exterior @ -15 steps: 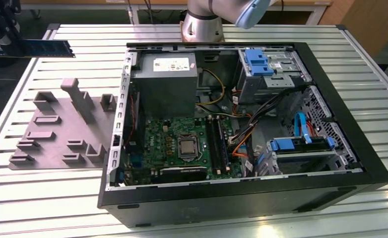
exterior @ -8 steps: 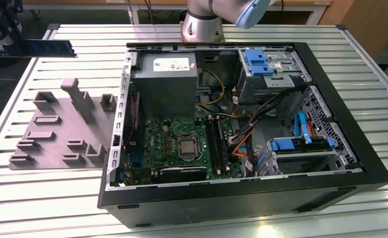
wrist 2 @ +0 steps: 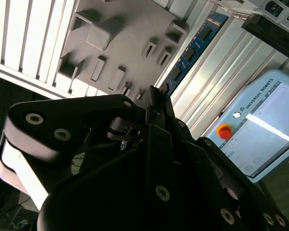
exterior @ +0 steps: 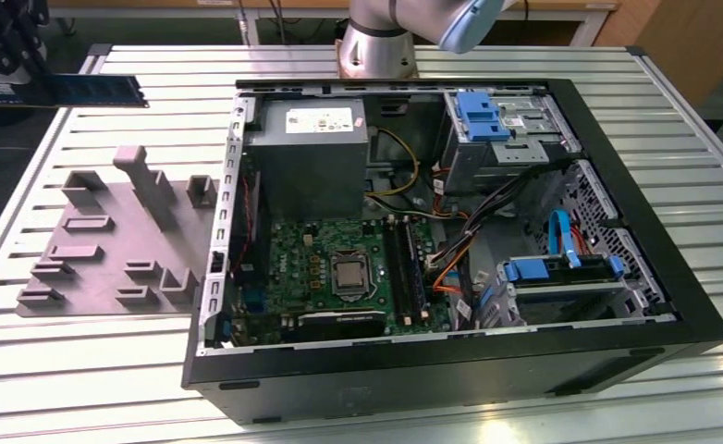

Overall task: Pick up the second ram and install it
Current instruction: 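Pick up the second ram and move it above second insertion slot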

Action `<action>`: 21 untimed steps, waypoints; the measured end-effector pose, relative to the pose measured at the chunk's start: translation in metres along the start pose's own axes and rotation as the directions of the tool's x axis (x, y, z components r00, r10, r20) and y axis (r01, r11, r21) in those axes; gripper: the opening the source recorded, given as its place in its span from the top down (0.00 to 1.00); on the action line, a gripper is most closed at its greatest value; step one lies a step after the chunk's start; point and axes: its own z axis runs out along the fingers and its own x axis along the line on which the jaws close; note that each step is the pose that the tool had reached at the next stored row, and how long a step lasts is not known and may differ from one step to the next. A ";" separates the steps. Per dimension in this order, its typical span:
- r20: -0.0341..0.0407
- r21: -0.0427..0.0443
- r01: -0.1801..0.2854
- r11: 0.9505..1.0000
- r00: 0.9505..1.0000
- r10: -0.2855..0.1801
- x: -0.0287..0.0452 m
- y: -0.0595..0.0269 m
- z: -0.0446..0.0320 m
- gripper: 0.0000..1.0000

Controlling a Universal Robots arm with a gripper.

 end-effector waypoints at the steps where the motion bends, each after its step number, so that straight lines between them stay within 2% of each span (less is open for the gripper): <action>1: 0.000 0.000 0.000 1.000 1.000 0.000 0.0000 -0.0004 0.0000 0.86; 21: 0.000 0.000 0.000 1.000 1.000 0.000 -0.0005 -0.0074 0.0003 0.86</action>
